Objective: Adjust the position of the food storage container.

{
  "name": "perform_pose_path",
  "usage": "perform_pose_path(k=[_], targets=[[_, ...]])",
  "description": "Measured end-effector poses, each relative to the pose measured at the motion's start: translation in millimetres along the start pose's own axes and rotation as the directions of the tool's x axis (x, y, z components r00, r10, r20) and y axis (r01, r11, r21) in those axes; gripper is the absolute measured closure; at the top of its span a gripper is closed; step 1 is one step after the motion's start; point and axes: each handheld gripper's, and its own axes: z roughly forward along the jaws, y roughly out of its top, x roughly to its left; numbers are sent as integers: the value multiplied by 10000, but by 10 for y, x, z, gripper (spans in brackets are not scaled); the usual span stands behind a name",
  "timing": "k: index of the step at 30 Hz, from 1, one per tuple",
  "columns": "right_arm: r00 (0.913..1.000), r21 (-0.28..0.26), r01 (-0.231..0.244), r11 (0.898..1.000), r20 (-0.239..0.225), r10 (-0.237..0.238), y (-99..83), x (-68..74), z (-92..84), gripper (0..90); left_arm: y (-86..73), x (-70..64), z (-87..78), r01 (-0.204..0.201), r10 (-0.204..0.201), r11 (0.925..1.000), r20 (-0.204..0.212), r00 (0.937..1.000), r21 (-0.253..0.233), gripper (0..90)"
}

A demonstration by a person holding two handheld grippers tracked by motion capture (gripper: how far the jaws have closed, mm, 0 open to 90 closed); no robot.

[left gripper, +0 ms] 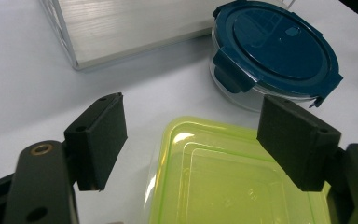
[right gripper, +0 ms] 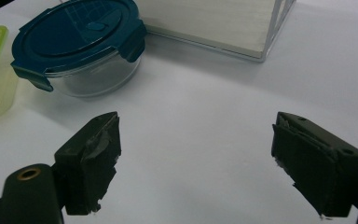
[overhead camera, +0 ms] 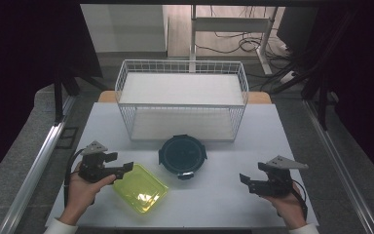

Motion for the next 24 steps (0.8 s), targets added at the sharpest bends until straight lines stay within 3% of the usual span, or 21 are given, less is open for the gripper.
perform_pose_path(k=[6, 8, 24], targets=[[9994, -15, -81, 10000, 335, 82, -12, -35, -3, 199, 3, 1, 5, 3, -3, 10000, 27, 10000, 63, 234], [9990, -107, -299, 9995, 338, 303, -2, -68, -25, 203, 14, -7, -8, 23, -23, 10000, 39, 10000, 22, 235], [9984, 134, -501, 9987, 276, 497, 23, -47, -36, 217, 107, -125, -51, -279, 278, 9996, 193, 9994, 48, 240]])
